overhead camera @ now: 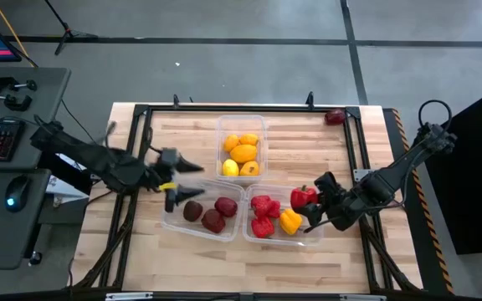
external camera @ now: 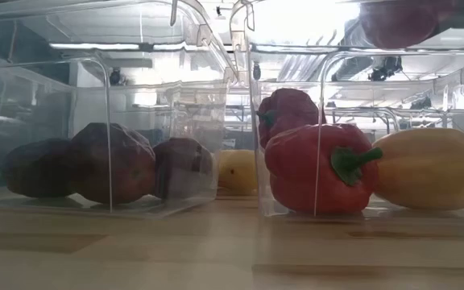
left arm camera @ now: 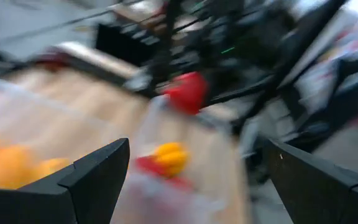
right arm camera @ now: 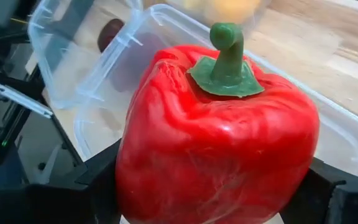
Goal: Sort produce into baskets
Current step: Put the red bell pepper into the bottom right transparent bin
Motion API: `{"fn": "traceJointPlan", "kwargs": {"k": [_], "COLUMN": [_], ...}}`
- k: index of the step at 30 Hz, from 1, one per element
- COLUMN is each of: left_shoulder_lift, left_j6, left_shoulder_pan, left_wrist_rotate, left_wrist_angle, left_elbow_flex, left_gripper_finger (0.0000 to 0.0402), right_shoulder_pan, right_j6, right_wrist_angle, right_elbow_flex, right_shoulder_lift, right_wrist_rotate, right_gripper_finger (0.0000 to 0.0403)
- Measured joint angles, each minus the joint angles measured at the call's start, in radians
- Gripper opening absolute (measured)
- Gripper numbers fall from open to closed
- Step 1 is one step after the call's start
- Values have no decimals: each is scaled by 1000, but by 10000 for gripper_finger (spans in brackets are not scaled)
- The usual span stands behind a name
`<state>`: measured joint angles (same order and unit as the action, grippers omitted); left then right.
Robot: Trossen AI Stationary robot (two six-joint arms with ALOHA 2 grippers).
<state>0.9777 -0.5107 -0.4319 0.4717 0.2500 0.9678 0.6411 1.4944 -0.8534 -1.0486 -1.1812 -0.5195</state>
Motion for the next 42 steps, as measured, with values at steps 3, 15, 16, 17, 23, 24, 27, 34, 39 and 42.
{"fn": "traceJointPlan", "kwargs": {"k": [3,15,16,17,23,24,27,34,39,42], "left_shoulder_lift": [27,19,11,2,-29,-30,-30,-30,-30,-32], "left_j6": [-22,-89,-83,-79,-61,-61,-61,-59,-29,-28], "left_shoulder_pan": [13,59,62,67,90,93,102,114,114,121], "left_wrist_rotate": [-102,-128,-128,-128,-128,-128,-137,-182,-182,-193], "left_wrist_angle": [-368,-718,-720,-717,-712,-709,-707,-707,-706,-691], "left_elbow_flex": [-157,-287,-287,-287,-287,-287,-287,-287,-287,-287], "left_gripper_finger": [356,356,356,356,355,355,355,355,355,355], "right_shoulder_pan": [-15,-42,-42,-42,-46,-46,-47,-48,-48,-48], "right_j6": [-19,-41,-57,-71,-87,-72,-39,-37,-36,-26], "right_wrist_angle": [26,28,27,26,27,30,46,50,51,55], "right_elbow_flex": [19,19,19,19,18,18,18,18,18,18], "right_shoulder_lift": [5,3,3,3,3,3,3,3,3,3], "right_wrist_rotate": [1,7,8,9,23,21,12,27,34,41], "right_gripper_finger": [300,300,300,300,300,300,300,300,302,314]}}
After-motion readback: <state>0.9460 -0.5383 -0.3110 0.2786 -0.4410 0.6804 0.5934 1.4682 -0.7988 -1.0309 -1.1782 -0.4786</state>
